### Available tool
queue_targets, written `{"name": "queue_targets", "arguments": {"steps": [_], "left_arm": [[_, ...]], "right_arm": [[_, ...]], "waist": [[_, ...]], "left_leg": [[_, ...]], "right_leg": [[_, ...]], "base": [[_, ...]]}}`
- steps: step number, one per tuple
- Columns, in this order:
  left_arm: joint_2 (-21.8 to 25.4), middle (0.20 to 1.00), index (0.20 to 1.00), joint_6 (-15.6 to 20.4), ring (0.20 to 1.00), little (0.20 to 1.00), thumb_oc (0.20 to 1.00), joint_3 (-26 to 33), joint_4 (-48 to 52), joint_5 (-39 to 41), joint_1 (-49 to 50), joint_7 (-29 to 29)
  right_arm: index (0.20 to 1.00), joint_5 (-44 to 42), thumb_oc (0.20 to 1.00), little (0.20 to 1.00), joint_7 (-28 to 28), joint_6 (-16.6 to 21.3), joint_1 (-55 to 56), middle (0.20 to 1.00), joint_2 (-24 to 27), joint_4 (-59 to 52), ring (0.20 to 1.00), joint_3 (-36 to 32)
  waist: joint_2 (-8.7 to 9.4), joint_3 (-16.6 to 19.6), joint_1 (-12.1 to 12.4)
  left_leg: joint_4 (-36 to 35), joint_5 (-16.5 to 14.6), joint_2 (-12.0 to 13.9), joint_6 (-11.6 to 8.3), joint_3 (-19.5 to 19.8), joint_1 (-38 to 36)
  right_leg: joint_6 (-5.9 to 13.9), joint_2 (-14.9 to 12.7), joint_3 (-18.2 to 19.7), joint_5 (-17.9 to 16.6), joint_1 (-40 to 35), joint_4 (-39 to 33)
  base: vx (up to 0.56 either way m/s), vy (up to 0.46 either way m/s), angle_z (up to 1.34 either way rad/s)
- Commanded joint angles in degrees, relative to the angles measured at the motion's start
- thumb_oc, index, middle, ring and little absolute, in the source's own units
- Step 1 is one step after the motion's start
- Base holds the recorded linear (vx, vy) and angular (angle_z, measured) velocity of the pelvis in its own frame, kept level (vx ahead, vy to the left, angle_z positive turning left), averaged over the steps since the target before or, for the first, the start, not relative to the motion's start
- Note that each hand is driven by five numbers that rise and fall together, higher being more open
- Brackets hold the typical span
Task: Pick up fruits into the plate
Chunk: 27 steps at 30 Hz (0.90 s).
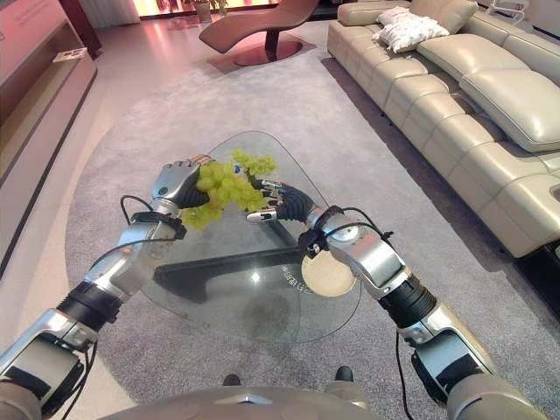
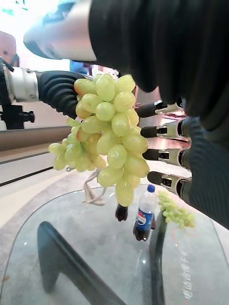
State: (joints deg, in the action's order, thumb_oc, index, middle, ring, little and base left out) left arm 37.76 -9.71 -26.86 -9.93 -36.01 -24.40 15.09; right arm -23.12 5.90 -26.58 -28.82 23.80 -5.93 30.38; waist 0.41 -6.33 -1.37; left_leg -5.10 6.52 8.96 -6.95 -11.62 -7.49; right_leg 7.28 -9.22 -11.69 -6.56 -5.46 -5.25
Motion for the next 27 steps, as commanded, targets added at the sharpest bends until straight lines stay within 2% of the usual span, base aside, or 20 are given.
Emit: {"name": "queue_targets", "arguments": {"steps": [1, 8, 14, 20, 24, 27], "left_arm": [[-0.1, 0.200, 0.200, -0.7, 0.200, 0.200, 0.200, -2.7, 2.8, -0.1, -10.8, 0.3], [-3.2, 0.200, 0.200, -1.3, 0.200, 0.200, 0.200, -4.5, 3.9, -1.4, -10.1, -4.2], [-3.7, 0.200, 0.200, -0.2, 0.200, 0.200, 0.200, -5.4, 4.9, -2.9, -9.1, -7.1], [-2.8, 0.200, 0.200, 1.9, 0.200, 0.200, 0.200, -7.8, 6.2, -4.6, -9.9, -12.4], [-2.1, 0.200, 0.200, 2.2, 0.200, 0.200, 0.200, -8.7, 6.9, -3.5, -10.6, -12.1], [-2.1, 0.200, 0.200, 3.0, 0.200, 0.200, 0.200, -8.5, 7.2, -2.7, -10.8, -9.8]], "right_arm": [[1.000, -1.3, 1.000, 1.000, -2.1, 2.5, -7.0, 1.000, -3.4, -2.2, 1.000, 1.9], [1.000, 1.4, 1.000, 1.000, -3.1, 2.6, -7.6, 1.000, -4.9, -3.4, 1.000, 1.6], [1.000, 1.4, 1.000, 1.000, -3.3, 2.7, -7.7, 1.000, -4.5, -4.8, 1.000, 1.2], [1.000, 4.5, 1.000, 1.000, -2.2, 3.3, -8.4, 1.000, -3.5, -5.7, 1.000, 1.3], [1.000, 4.2, 1.000, 1.000, -1.8, 2.8, -8.9, 1.000, -2.8, -6.0, 1.000, 1.4], [1.000, 3.1, 1.000, 1.000, -1.5, 2.6, -8.7, 1.000, -2.7, -5.9, 1.000, 1.2]], "waist": [[0.87, 1.8, 0.9], [0.88, 1.7, 0.7], [0.89, 1.5, 0.5], [0.77, 1.1, 0.2], [0.68, 1.2, 0.0], [0.83, 1.1, 0.1]], "left_leg": [[2.2, -6.9, -0.2, 0.51, 0.0, 0.0], [2.5, -7.4, -0.4, 0.75, -0.5, -0.1], [2.6, -7.6, -0.6, 1.03, -0.6, 0.0], [2.7, -7.4, -0.8, 1.36, -0.8, 0.2], [2.5, -7.9, -0.8, 1.35, -0.8, -0.2], [2.5, -7.4, -0.8, 1.45, -0.8, 0.1]], "right_leg": [[1.66, -1.8, -2.6, 6.6, -2.6, 3.0], [2.11, -2.0, -2.2, 6.2, -2.3, 2.8], [2.28, -2.0, -1.6, 6.1, -1.9, 2.7], [2.34, -2.1, -1.1, 5.7, -1.4, 2.9], [2.47, -2.1, -0.9, 6.2, -1.7, 2.9], [2.28, -2.0, -1.0, 5.8, -1.5, 3.0]], "base": [[0.00, 0.000, 0.00], [0.00, 0.000, 0.00], [0.00, -0.001, -0.01], [-0.02, 0.001, 0.00], [0.01, 0.002, 0.00], [-0.01, 0.000, 0.00]]}}
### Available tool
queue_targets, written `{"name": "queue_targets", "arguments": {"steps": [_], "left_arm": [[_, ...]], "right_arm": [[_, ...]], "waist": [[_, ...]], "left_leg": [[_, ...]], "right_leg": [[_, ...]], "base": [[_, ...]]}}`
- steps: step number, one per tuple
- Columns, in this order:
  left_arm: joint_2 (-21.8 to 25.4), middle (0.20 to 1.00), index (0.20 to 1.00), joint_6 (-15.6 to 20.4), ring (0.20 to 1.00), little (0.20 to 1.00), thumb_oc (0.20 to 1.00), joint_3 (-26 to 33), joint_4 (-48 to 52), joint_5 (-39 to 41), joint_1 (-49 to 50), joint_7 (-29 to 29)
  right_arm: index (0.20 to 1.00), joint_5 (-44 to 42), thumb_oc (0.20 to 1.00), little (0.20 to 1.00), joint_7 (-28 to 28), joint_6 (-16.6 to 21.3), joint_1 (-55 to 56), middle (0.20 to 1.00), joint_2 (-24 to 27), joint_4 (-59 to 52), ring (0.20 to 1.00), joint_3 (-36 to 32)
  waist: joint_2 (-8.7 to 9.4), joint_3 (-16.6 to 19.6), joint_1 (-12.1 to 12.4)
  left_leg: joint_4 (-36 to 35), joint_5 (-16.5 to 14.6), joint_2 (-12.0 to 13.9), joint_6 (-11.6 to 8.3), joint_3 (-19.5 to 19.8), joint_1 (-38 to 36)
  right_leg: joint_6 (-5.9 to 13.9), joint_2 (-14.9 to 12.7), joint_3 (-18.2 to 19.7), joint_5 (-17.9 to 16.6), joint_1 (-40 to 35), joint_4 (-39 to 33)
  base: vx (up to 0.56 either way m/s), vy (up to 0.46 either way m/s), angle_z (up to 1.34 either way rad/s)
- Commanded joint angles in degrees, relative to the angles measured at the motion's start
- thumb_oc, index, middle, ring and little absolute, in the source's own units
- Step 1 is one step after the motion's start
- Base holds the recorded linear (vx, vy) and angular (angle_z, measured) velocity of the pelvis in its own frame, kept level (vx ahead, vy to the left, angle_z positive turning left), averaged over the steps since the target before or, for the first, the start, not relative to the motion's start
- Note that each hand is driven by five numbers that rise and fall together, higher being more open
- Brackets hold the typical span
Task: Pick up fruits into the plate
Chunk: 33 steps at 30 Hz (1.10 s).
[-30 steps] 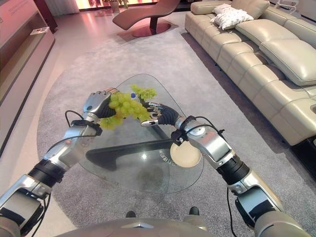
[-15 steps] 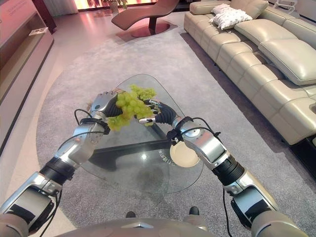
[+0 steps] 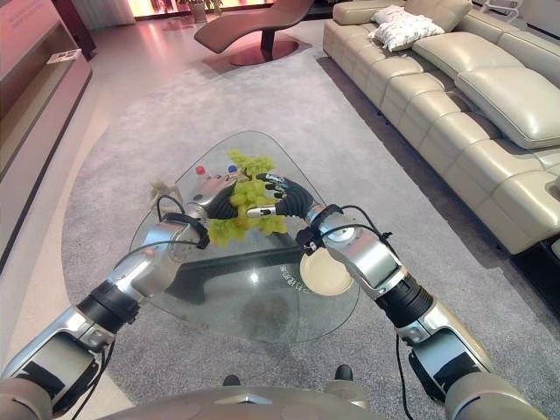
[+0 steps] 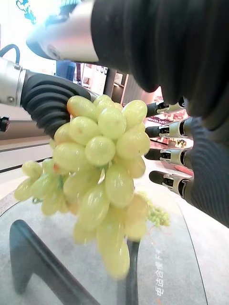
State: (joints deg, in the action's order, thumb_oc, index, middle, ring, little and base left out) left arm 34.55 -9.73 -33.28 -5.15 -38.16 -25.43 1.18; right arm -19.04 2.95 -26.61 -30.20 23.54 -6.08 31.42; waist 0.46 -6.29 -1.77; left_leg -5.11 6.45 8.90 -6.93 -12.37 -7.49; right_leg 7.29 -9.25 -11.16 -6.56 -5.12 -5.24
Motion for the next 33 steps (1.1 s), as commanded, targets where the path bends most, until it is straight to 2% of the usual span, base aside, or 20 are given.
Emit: {"name": "queue_targets", "arguments": {"steps": [1, 4, 10, 17, 21, 27, 33], "left_arm": [[1.1, 0.200, 0.200, 3.3, 0.200, 0.200, 0.200, -2.0, 2.5, -0.5, -9.8, 5.1], [1.1, 0.200, 0.200, 4.2, 0.200, 0.200, 0.200, -1.3, 3.0, 0.0, -9.8, 7.5], [2.0, 0.200, 0.200, 7.5, 0.200, 0.200, 0.200, 1.1, 4.9, 1.2, -8.9, 13.2], [2.4, 0.200, 0.200, 9.0, 0.200, 0.200, 0.200, 4.8, 7.2, 3.3, -7.8, 18.9], [2.5, 0.200, 0.200, 9.8, 0.200, 0.200, 0.200, 6.8, 8.6, 5.1, -7.3, 20.0], [1.1, 0.200, 0.200, 12.2, 0.200, 0.200, 0.200, 8.6, 11.0, 10.8, -6.6, 17.7], [0.0, 0.200, 0.200, 12.5, 0.200, 0.200, 0.200, 9.6, 12.8, 12.1, -7.4, 19.8]], "right_arm": [[1.000, -1.1, 1.000, 1.000, 1.9, 2.5, -7.1, 1.000, -2.5, -5.6, 1.000, 0.2], [1.000, -1.9, 1.000, 1.000, 3.4, 2.0, -6.6, 1.000, -2.3, -5.4, 1.000, 0.4], [1.000, -9.4, 1.000, 1.000, 6.5, -1.5, -4.9, 1.000, -1.6, -6.8, 1.000, 2.3], [1.000, -14.2, 1.000, 1.000, 7.0, 0.8, -3.1, 1.000, -1.7, -7.4, 1.000, 2.9], [1.000, -14.9, 1.000, 1.000, 6.8, 0.8, -2.5, 1.000, -1.8, -8.2, 1.000, 2.6], [1.000, -15.0, 1.000, 1.000, 7.8, 0.5, -1.6, 1.000, -2.0, -8.7, 1.000, 2.2], [1.000, -15.4, 1.000, 1.000, 8.5, 0.2, -2.1, 1.000, -2.8, -9.1, 1.000, 2.6]], "waist": [[0.83, 1.1, 0.6], [1.04, 1.2, 0.7], [1.59, 1.1, 1.0], [1.95, 1.4, 1.7], [2.06, 1.7, 1.8], [1.95, 2.0, 1.8], [1.98, 2.1, 1.7]], "left_leg": [[2.5, -7.3, -0.7, 1.42, -0.1, 0.1], [2.3, -7.2, -0.7, 1.40, -0.1, 0.1], [2.2, -7.0, -0.6, 1.31, 0.1, 0.3], [1.7, -7.0, -0.2, 0.90, 0.4, -0.2], [1.7, -6.4, -0.3, 0.89, 0.6, 0.1], [1.7, -6.4, -0.3, 0.88, 0.8, 0.2], [2.0, -6.6, -0.4, 0.92, 0.9, 0.3]], "right_leg": [[2.27, -2.0, -1.6, 5.8, -1.9, 2.9], [2.23, -2.0, -1.9, 5.7, -1.9, 2.9], [2.00, -1.9, -2.1, 5.8, -1.7, 3.1], [2.15, -2.2, -3.0, 5.9, -2.4, 2.9], [2.02, -2.2, -3.2, 5.4, -2.3, 2.8], [2.02, -2.4, -3.1, 5.3, -2.2, 2.8], [2.02, -2.5, -2.8, 5.4, -2.2, 2.9]], "base": [[0.00, 0.000, 0.00], [0.00, 0.000, 0.00], [0.00, 0.000, 0.00], [0.00, -0.003, 0.00], [-0.01, -0.002, 0.00], [-0.01, 0.001, 0.00], [-0.01, 0.000, 0.00]]}}
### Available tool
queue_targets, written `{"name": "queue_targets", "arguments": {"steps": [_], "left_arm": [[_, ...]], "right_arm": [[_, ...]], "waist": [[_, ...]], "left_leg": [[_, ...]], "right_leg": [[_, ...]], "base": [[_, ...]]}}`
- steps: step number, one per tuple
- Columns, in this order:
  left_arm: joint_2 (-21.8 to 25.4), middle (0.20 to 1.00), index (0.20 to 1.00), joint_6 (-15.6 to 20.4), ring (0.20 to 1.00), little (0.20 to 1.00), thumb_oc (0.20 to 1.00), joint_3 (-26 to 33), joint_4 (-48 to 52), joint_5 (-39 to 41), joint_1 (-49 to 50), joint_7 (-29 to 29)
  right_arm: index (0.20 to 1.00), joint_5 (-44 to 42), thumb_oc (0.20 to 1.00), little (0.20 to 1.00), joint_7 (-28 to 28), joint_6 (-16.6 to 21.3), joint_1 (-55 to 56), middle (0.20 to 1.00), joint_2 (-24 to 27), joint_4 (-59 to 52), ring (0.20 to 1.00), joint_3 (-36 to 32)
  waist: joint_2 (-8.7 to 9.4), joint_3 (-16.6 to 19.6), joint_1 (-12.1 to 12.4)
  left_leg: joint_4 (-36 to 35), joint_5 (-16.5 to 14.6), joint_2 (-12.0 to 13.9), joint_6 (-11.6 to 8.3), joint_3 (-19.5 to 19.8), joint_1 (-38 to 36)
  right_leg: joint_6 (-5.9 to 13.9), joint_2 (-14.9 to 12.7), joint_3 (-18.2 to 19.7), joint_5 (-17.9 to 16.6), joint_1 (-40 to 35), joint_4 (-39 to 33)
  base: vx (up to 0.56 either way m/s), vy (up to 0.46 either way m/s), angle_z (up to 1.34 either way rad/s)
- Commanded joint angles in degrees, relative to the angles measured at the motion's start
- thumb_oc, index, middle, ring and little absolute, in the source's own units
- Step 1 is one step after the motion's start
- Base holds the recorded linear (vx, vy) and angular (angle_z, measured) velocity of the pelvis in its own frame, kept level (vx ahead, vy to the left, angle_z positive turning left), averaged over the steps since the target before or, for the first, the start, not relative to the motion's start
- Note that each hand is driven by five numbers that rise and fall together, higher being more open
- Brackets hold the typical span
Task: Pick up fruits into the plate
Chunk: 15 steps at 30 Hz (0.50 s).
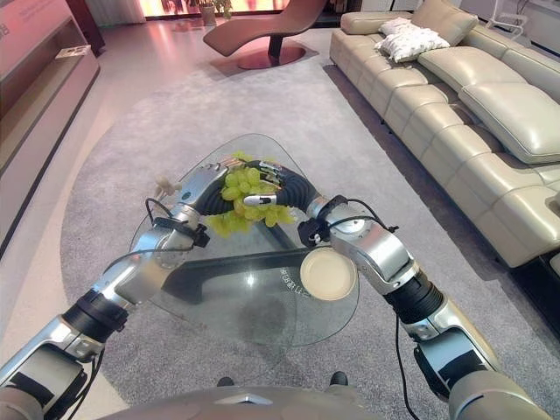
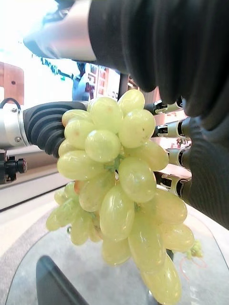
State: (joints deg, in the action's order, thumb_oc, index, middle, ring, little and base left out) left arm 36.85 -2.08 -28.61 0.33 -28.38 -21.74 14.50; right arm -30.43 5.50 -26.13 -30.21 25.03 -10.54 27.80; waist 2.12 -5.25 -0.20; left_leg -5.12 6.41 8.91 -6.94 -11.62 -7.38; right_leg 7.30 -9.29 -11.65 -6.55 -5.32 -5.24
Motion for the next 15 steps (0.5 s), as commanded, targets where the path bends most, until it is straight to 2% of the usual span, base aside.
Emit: {"name": "queue_targets", "arguments": {"steps": [1, 6, 11, 12, 14, 15], "left_arm": [[-2.7, 0.200, 0.200, 4.7, 0.200, 0.200, 0.200, 5.1, 7.4, 2.0, -11.2, 6.8], [-3.3, 0.200, 0.200, 2.2, 0.200, 0.200, 0.200, 5.1, 7.8, 2.0, -11.6, 4.8], [-3.5, 0.200, 0.200, -0.8, 0.200, 0.200, 0.200, 5.2, 7.0, 6.0, -11.2, 2.0], [-3.8, 0.200, 0.200, -1.3, 0.200, 0.200, 0.200, 5.1, 6.2, 6.0, -11.1, 2.3], [-3.9, 0.200, 0.200, -2.3, 0.200, 0.200, 0.200, 5.4, 5.5, 6.6, -10.9, 2.0], [-4.2, 0.200, 0.200, -3.2, 0.200, 0.200, 0.200, 5.7, 5.0, 8.1, -10.7, 1.6]], "right_arm": [[1.000, -3.9, 1.000, 1.000, 5.9, -0.3, -2.1, 1.000, -4.5, -4.7, 1.000, 6.3], [1.000, -2.6, 1.000, 1.000, 4.8, 0.4, -2.3, 1.000, -4.8, -4.8, 1.000, 6.9], [1.000, 1.7, 1.000, 1.000, 3.8, 3.9, -2.7, 1.000, -4.6, -4.7, 1.000, 6.3], [1.000, 4.3, 1.000, 1.000, 2.7, 6.0, -2.9, 1.000, -4.6, -4.8, 1.000, 5.5], [1.000, 6.4, 1.000, 1.000, 1.1, 7.1, -3.2, 1.000, -4.5, -5.3, 1.000, 3.9], [1.000, 11.9, 1.000, 1.000, -0.5, 10.6, -3.3, 1.000, -4.1, -5.8, 1.000, 2.3]], "waist": [[0.32, 1.0, 0.2], [0.37, 1.1, 0.2], [0.17, 1.3, 0.2], [0.02, 1.2, 0.1], [-0.13, 1.2, -0.1], [-0.33, 1.2, -0.3]], "left_leg": [[2.0, -6.7, -0.4, 0.97, 0.2, 0.1], [2.1, -6.9, -0.7, 1.06, 0.7, 0.2], [2.0, -6.9, -0.7, 1.15, 1.2, 0.3], [1.9, -6.9, -0.8, 1.20, 1.4, 0.2], [1.8, -6.9, -0.8, 1.20, 1.5, 0.1], [1.8, -6.9, -0.8, 1.22, 1.6, 0.1]], "right_leg": [[2.02, -2.5, -2.2, 5.4, -2.0, 2.9], [2.03, -2.4, -1.8, 5.5, -1.8, 3.0], [1.89, -2.2, -1.3, 5.6, -1.8, 3.1], [1.86, -2.0, -1.1, 5.7, -1.8, 3.0], [1.84, -1.8, -0.8, 5.7, -1.8, 3.0], [1.81, -1.7, -0.6, 5.6, -1.8, 2.9]], "base": [[0.04, -0.005, 0.02], [0.01, -0.003, 0.02], [0.00, 0.000, 0.00], [0.00, 0.000, 0.00], [0.00, 0.000, 0.00], [0.00, 0.000, 0.00]]}}
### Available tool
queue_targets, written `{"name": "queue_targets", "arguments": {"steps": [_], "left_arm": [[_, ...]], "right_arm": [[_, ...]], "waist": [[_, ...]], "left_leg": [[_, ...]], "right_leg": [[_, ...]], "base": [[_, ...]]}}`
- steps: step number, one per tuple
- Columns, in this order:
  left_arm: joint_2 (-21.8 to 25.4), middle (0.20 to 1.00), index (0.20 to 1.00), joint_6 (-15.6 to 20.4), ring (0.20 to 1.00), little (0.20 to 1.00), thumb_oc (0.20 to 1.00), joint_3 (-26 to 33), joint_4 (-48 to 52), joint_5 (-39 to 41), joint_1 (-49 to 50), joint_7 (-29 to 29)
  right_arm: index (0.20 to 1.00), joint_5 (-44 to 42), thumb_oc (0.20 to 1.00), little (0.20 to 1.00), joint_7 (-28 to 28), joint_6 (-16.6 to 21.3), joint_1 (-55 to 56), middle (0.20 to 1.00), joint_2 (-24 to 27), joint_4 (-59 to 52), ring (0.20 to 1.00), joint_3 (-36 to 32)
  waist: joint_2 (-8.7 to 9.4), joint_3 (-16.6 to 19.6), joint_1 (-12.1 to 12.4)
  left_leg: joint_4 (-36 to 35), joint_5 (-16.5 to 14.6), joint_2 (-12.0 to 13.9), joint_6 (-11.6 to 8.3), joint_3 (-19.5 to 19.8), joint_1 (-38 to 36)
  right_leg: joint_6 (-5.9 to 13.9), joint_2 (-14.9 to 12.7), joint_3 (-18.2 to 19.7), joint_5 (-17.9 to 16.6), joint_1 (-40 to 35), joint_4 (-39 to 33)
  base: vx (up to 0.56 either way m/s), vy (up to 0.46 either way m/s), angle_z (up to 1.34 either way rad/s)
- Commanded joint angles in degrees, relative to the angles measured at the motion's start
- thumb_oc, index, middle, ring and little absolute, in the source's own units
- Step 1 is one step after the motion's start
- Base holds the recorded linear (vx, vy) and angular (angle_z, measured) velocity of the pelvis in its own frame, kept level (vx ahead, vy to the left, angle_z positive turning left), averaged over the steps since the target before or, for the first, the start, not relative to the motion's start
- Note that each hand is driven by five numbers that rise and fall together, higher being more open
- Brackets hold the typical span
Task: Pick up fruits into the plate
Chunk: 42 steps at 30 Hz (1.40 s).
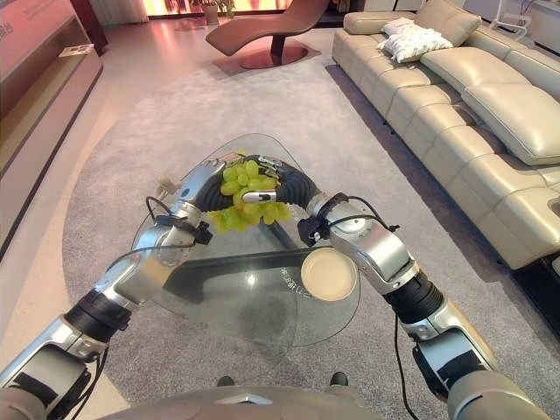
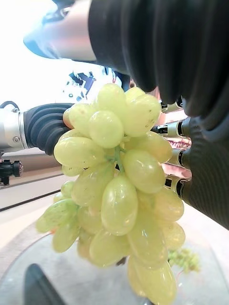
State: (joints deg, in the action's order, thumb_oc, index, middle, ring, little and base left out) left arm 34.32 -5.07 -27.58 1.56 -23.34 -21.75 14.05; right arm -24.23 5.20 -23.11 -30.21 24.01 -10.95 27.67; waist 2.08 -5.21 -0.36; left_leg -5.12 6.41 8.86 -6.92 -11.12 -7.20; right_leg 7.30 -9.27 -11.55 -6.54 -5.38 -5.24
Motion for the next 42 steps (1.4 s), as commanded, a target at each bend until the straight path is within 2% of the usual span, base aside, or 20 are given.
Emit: {"name": "queue_targets", "arguments": {"steps": [1, 8, 12, 18, 26, 35, 42], "left_arm": [[-1.7, 0.200, 0.200, -0.4, 0.200, 0.200, 0.200, 4.7, 3.7, 3.0, -10.7, 2.0], [-2.5, 0.200, 0.200, -3.8, 0.200, 0.200, 0.200, 5.7, 1.7, 5.1, -11.5, 2.9], [-2.5, 0.200, 0.200, -5.1, 0.200, 0.200, 0.200, 6.0, 1.6, 5.2, -12.2, 3.1], [-1.9, 0.200, 0.200, -5.0, 0.200, 0.200, 0.200, 6.8, 2.0, 5.6, -12.3, 2.8], [-1.9, 0.200, 0.200, -3.9, 0.200, 0.200, 0.200, 7.4, 3.8, 5.4, -12.0, 3.4], [-0.1, 0.200, 0.200, -1.0, 0.200, 0.200, 0.200, 9.9, 5.8, 3.3, -11.2, 6.6], [1.3, 0.200, 0.200, 2.0, 0.200, 0.200, 0.200, 11.5, 8.6, 4.1, -11.0, 7.2]], "right_arm": [[1.000, 6.5, 1.000, 1.000, -0.4, 8.0, -3.4, 1.000, -3.1, -5.4, 1.000, 2.2], [1.000, 21.7, 1.000, 1.000, -6.1, 11.5, -5.2, 1.000, -1.5, -8.2, 1.000, -3.2], [1.000, 22.9, 1.000, 1.000, -7.5, 10.5, -5.9, 1.000, -0.3, -8.8, 1.000, -4.7], [1.000, 24.9, 1.000, 1.000, -7.7, 11.8, -5.9, 1.000, 1.2, -9.2, 1.000, -4.8], [1.000, 24.3, 1.000, 1.000, -8.1, 11.7, -5.7, 1.000, 1.9, -9.4, 1.000, -4.4], [1.000, 22.0, 1.000, 1.000, -8.2, 10.5, -4.8, 1.000, 2.8, -9.3, 1.000, -4.2], [1.000, 15.0, 1.000, 1.000, -7.1, 8.9, -3.6, 1.000, 2.9, -9.6, 1.000, -4.1]], "waist": [[-0.33, 1.2, -0.1], [-1.14, 1.2, -1.0], [-1.40, 1.0, -1.4], [-1.44, 0.9, -1.5], [-1.36, 0.9, -1.4], [-1.06, 1.1, -1.0], [-0.99, 1.1, -0.9]], "left_leg": [[1.7, -6.9, -0.8, 1.21, 1.1, -0.1], [1.5, -7.1, -1.1, 1.38, 1.3, -0.2], [1.7, -7.3, -1.2, 1.50, 1.1, -0.2], [1.7, -7.5, -1.2, 1.58, 1.0, -0.4], [1.6, -7.5, -1.1, 1.46, 0.9, -0.4], [1.6, -7.6, -0.9, 1.24, 0.6, -0.5], [1.6, -7.4, -0.7, 1.13, 0.3, -0.5]], "right_leg": [[1.82, -1.7, -0.7, 5.6, -1.7, 2.9], [1.72, -1.1, 0.7, 5.9, -1.3, 3.0], [1.70, -1.0, 1.1, 6.0, -1.2, 3.2], [1.61, -0.9, 1.4, 6.3, -1.3, 3.1], [1.63, -0.9, 1.2, 6.4, -1.3, 3.2], [1.82, -1.3, 0.4, 6.3, -1.4, 3.2], [1.87, -1.6, -0.1, 6.2, -1.5, 3.2]], "base": [[0.00, 0.000, 0.00], [0.00, 0.013, 0.00], [0.00, 0.009, -0.02], [0.00, 0.007, -0.08], [0.00, 0.000, 0.00], [0.00, 0.000, 0.00], [0.00, 0.000, 0.00]]}}
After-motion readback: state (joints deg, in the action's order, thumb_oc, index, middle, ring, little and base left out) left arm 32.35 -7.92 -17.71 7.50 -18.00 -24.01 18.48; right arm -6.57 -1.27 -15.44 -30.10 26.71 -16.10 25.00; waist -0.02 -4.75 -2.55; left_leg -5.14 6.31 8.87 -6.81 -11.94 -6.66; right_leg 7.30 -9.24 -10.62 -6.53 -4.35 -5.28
